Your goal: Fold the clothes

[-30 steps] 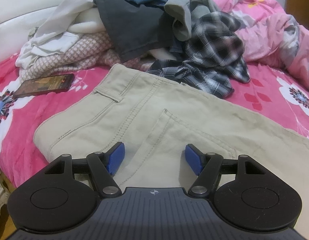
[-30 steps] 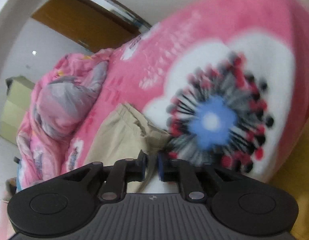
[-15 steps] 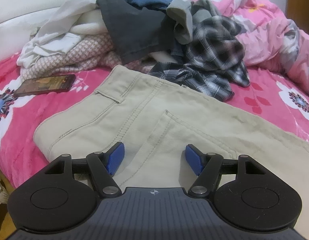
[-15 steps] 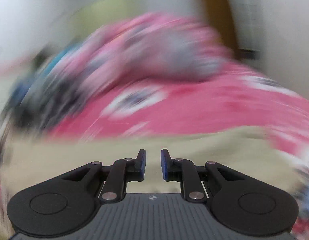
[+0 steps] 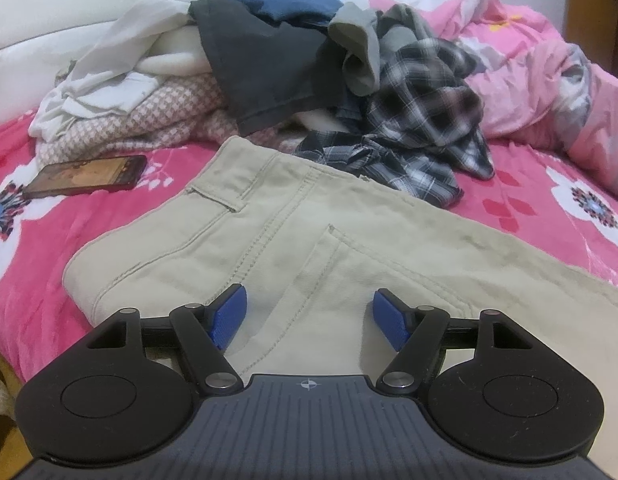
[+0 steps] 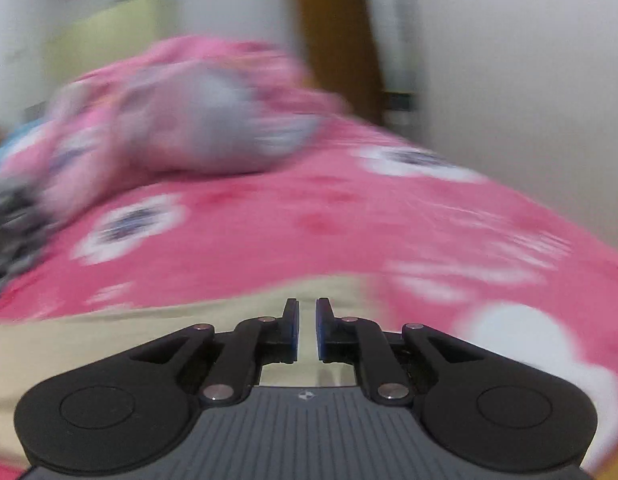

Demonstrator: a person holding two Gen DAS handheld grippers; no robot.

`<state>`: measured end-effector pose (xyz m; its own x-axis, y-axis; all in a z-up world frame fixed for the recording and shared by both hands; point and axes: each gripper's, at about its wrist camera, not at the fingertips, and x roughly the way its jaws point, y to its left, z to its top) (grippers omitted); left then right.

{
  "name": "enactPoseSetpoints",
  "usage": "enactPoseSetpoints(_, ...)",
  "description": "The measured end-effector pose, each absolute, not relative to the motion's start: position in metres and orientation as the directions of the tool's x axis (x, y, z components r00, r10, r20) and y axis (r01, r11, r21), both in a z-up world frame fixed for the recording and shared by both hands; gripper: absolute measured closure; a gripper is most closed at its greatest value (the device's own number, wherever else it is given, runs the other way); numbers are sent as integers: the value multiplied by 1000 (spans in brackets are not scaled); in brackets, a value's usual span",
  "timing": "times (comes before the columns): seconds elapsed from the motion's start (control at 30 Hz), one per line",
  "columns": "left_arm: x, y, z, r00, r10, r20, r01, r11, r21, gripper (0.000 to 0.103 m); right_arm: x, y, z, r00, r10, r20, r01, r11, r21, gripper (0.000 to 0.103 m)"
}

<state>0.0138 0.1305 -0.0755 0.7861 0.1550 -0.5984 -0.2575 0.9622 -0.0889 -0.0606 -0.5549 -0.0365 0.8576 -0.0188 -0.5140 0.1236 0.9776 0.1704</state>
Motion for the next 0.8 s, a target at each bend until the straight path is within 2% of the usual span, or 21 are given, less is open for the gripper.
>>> enactPoseSetpoints(0.07,15,129,-76,784,165,-598,-267,960,-86,32,-46,-499,-40,823,187,-536,-114,979,167,94)
enactPoseSetpoints(0.13,15,129,-76,785,166,-596,-265,961,-82,32,-32,-456,-57,738,249,-628,-272,960,60,94)
enactPoseSetpoints(0.2,15,129,-76,787,165,-595,-261,962,-79,32,-26,-463,-77,731,172,-661,-239,971,-12,94)
enactPoseSetpoints(0.23,15,130,-76,788,163,-593,-257,963,-78,32,-29,-487,-80,751,134,-647,-159,987,20,95)
enactPoseSetpoints(0.3,16,131,-76,791,157,-591,-249,965,-77,32,-42,-546,-78,776,-12,-631,85,993,85,97)
enactPoseSetpoints(0.33,16,131,-76,792,156,-591,-247,966,-77,32,-51,-577,-76,765,-134,-630,240,967,85,98)
enactPoseSetpoints(0.37,17,131,-77,792,156,-590,-247,966,-76,32,-61,-597,-75,751,-207,-628,327,942,80,103)
enactPoseSetpoints(0.43,18,131,-77,792,158,-590,-247,966,-74,31,-65,-607,-60,747,-276,-604,408,909,89,96)
enactPoseSetpoints(0.5,18,130,-76,791,164,-589,-257,963,-77,31,-68,-579,-42,803,-216,-556,304,950,69,96)
enactPoseSetpoints(0.57,19,129,-76,788,172,-591,-266,961,-75,31,-52,-535,-35,833,-65,-549,126,989,74,96)
enactPoseSetpoints(0.6,20,129,-75,786,175,-593,-268,961,-72,31,-39,-516,-37,826,5,-564,42,997,71,95)
enactPoseSetpoints(0.7,23,130,-73,785,176,-594,-271,960,-75,31,16,-474,-60,718,95,-690,-86,995,47,92)
enactPoseSetpoints(0.73,25,131,-73,786,175,-593,-274,958,-81,31,44,-474,-74,683,55,-728,-58,998,22,93)
enactPoseSetpoints(0.8,29,134,-72,787,179,-590,-284,955,-89,31,71,-485,-79,698,48,-714,6,997,72,95)
